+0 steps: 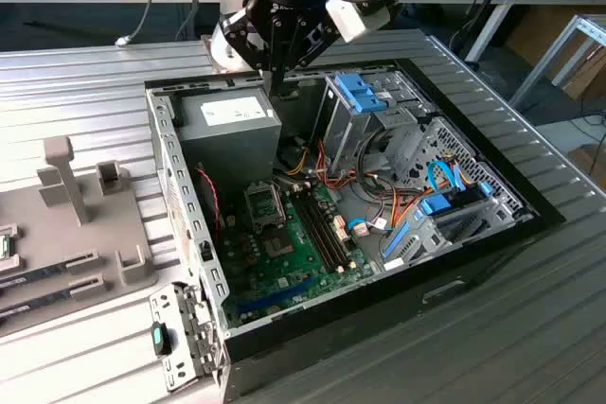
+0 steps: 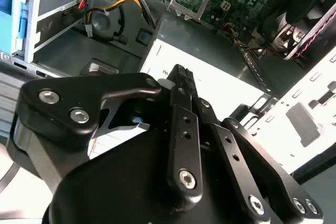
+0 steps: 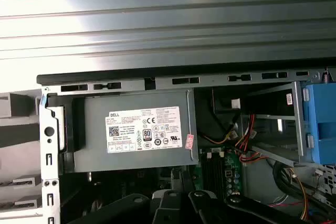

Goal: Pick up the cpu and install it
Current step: 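Reach for the cpu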

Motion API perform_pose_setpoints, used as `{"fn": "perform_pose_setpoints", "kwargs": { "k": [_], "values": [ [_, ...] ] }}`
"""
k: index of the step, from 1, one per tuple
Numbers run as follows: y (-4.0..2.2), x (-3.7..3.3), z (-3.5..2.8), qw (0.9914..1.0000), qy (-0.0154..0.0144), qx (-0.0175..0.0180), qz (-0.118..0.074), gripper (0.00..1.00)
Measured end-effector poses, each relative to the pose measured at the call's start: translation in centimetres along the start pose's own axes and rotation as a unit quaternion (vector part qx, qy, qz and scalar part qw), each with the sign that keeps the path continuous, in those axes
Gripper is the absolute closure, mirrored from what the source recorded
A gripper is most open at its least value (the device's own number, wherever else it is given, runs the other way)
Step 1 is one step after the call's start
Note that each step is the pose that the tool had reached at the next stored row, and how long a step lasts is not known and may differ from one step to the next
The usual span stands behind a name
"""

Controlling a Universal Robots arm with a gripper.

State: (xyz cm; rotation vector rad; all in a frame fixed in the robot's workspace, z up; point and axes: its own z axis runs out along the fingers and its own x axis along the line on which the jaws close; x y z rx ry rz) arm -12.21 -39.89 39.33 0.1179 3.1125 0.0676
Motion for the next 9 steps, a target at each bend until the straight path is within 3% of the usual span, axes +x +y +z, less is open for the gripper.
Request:
{"fn": "perform_pose_setpoints", "kwargs": {
  "k": [9],
  "values": [
    [-0.06,0.73,-0.02,1.0,0.0,0.0,0.0,0.89]
  ]
}}
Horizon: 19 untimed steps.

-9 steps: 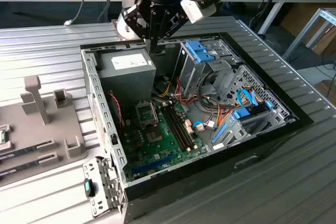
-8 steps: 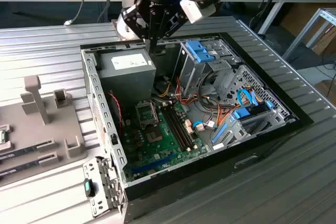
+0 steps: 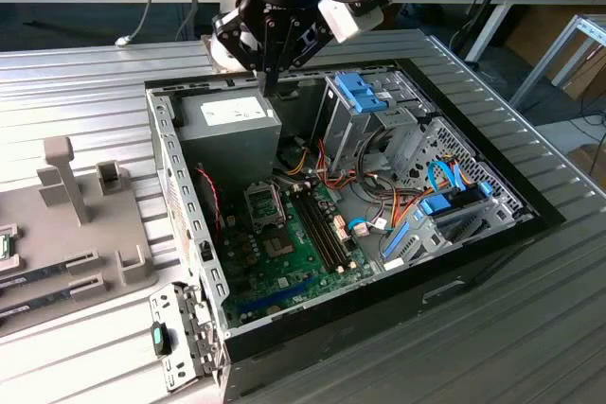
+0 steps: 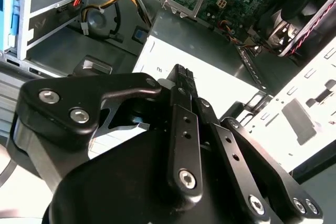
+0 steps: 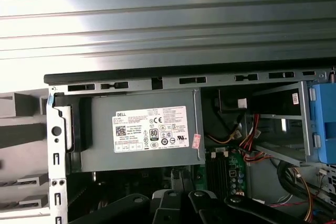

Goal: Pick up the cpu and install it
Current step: 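Reach for the cpu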

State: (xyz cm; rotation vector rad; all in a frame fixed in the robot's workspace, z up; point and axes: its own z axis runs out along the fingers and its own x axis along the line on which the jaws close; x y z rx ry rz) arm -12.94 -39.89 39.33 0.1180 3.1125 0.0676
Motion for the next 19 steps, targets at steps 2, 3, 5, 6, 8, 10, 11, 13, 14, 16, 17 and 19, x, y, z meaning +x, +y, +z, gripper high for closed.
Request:
{"fn": "perform_pose_setpoints", "kwargs": {
  "k": [2,3,5,6,8,10,11,13,14,16,17,19],
  "values": [
    [-0.01,0.08,0.0,1.0,0.0,0.0,0.0,0.89],
    [-0.01,0.15,0.0,1.0,0.0,0.0,0.0,0.89],
    [-0.02,0.28,0.0,1.0,0.0,0.0,0.0,0.89],
    [-0.02,0.3,-0.01,1.0,0.0,0.0,0.0,0.89],
    [-0.03,0.4,-0.01,1.0,0.0,0.0,0.0,0.89],
    [-0.04,0.47,-0.01,1.0,0.0,0.0,0.0,0.89],
    [-0.04,0.51,-0.01,1.0,0.0,0.0,0.0,0.89],
    [-0.04,0.56,-0.02,1.0,0.0,0.0,0.0,0.89],
    [-0.05,0.6,-0.02,1.0,0.0,0.0,0.0,0.89],
    [-0.05,0.66,-0.02,1.0,0.0,0.0,0.0,0.89],
    [-0.05,0.7,-0.02,1.0,0.0,0.0,0.0,0.89],
    [-0.07,0.99,-0.03,1.0,0.0,0.0,0.0,0.89]
  ]
}}
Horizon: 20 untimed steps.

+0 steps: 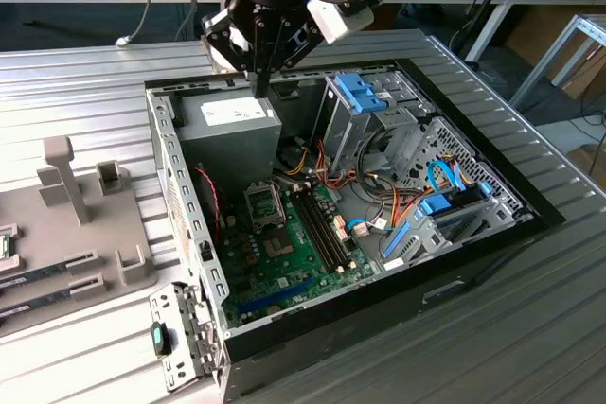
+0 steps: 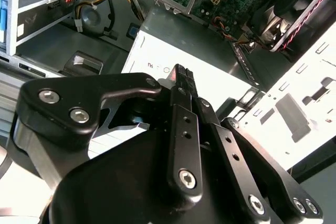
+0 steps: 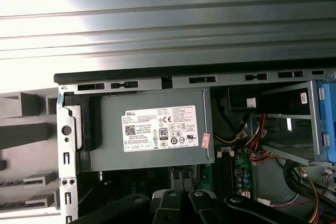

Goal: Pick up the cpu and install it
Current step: 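Reach for the cpu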

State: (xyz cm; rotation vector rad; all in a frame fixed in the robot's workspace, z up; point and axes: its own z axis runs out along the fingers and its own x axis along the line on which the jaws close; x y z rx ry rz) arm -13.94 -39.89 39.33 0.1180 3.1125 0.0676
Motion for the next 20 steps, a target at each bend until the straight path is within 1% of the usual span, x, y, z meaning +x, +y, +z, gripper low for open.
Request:
{"fn": "perform_pose_setpoints", "kwargs": {
  "k": [13,20],
  "values": [
    [-0.02,0.3,-0.01,1.0,0.0,0.0,0.0,0.89],
    [-0.05,0.64,-0.01,1.0,0.0,0.0,0.0,0.89]
  ]
}}
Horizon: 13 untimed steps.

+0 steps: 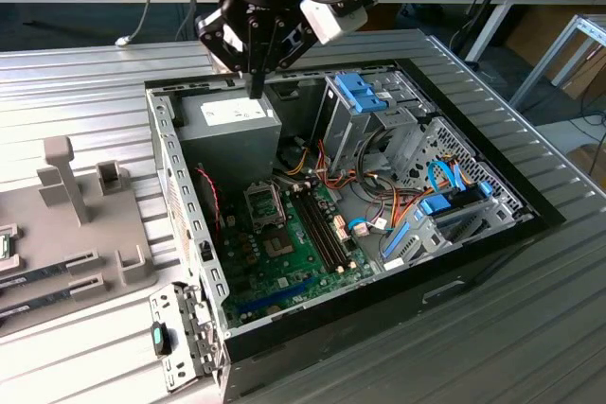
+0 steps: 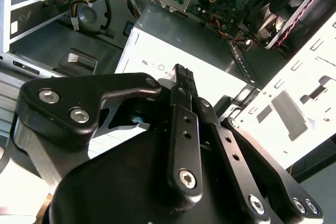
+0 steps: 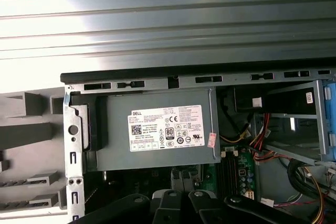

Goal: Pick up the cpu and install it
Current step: 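Reach for the cpu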

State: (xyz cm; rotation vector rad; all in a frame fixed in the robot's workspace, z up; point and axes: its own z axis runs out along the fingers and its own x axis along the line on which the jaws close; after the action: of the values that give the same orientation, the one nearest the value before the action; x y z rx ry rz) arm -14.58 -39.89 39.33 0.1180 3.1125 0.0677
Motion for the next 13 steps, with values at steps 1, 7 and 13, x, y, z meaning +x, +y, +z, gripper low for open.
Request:
{"fn": "perform_pose_setpoints", "kwargs": {
  "k": [1,7,13],
  "values": [
    [0.0,0.05,0.0,1.0,0.0,0.0,0.0,0.89],
    [-0.03,0.44,-0.01,1.0,0.0,0.0,0.0,0.89],
    [-0.06,0.8,-0.02,1.0,0.0,0.0,0.0,0.89]
  ]
}}
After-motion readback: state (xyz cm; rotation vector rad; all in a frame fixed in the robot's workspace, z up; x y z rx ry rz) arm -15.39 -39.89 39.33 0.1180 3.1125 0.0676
